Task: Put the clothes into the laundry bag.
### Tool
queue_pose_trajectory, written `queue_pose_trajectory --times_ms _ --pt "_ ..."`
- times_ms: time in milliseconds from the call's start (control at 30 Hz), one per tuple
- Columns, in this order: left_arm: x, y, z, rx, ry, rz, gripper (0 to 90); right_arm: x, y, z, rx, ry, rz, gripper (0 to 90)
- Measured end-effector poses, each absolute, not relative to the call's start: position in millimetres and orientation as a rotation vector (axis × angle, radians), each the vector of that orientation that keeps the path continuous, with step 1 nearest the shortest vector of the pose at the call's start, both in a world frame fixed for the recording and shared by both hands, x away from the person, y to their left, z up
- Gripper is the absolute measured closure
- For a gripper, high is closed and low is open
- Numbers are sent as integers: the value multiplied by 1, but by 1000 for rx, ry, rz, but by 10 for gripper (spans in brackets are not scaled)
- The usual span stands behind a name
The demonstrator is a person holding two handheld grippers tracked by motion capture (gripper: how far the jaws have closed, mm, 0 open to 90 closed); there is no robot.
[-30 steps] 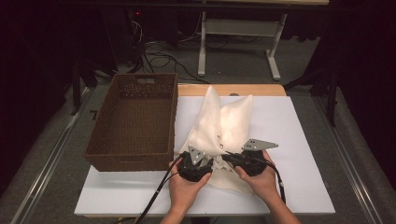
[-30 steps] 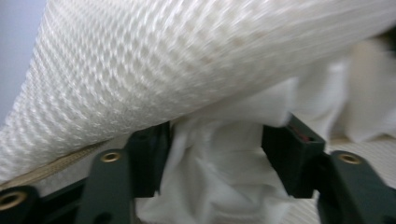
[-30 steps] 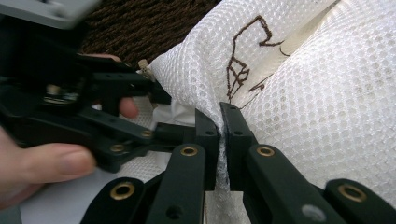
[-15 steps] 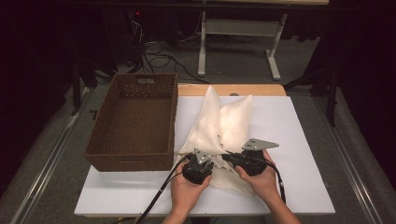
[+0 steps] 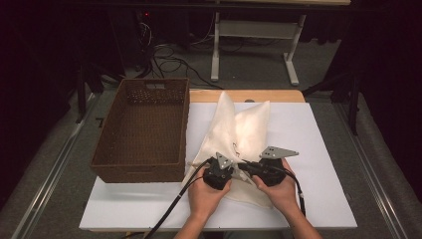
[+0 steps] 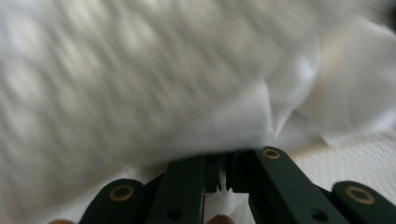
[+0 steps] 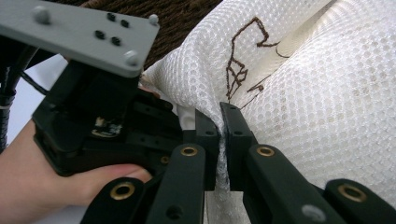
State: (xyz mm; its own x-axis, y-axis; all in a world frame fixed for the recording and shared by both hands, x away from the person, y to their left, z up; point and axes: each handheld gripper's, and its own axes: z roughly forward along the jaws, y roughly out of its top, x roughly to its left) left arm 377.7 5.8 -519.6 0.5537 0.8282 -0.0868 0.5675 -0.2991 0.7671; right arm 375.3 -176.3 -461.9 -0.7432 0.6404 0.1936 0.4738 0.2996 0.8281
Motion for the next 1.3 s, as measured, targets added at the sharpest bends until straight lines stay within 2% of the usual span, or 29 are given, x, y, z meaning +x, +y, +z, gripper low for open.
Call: queue_pose_trajectory --times_ms 67,167,267,433,500,567,667,767,833,1000,1033,1100,1233,1300 --pt "385 4 -520 1958 1155 397 870 376 -177 -461 1063 2375 1419 884" --pt "392 0 -516 1924 1231 433 875 379 -180 -460 1111 2358 1428 884" --pt "401 3 -517 1821 1422 485 875 379 -180 -458 1108 2353 1435 884" --pt "400 0 -522 1832 1407 487 860 381 -181 -458 1120 2359 1425 884" --pt "395 2 -521 1891 1328 456 782 383 -183 -459 1131 2363 1429 883" --pt "386 8 -519 1924 1241 389 582 384 -186 -459 1140 2368 1431 882" --pt "372 16 -514 1930 1167 341 444 387 -186 -459 1129 2371 1439 882" --pt "358 24 -507 1896 1126 334 383 388 -187 -455 1122 2364 1446 880" --pt "352 23 -505 1884 1108 330 373 387 -187 -454 1123 2359 1449 880" --pt "347 -2 -502 1912 1029 297 341 387 -187 -456 1123 2362 1448 879" --pt "349 -8 -502 1908 1032 298 342 387 -186 -456 1126 2361 1447 879" --pt "356 -17 -502 1907 1088 344 399 386 -186 -456 1125 2359 1450 879" --pt "376 -23 -511 1887 1200 339 612 385 -186 -458 1130 2361 1443 880" --pt "383 -23 -518 1894 1202 358 796 385 -185 -459 1143 2364 1427 882"
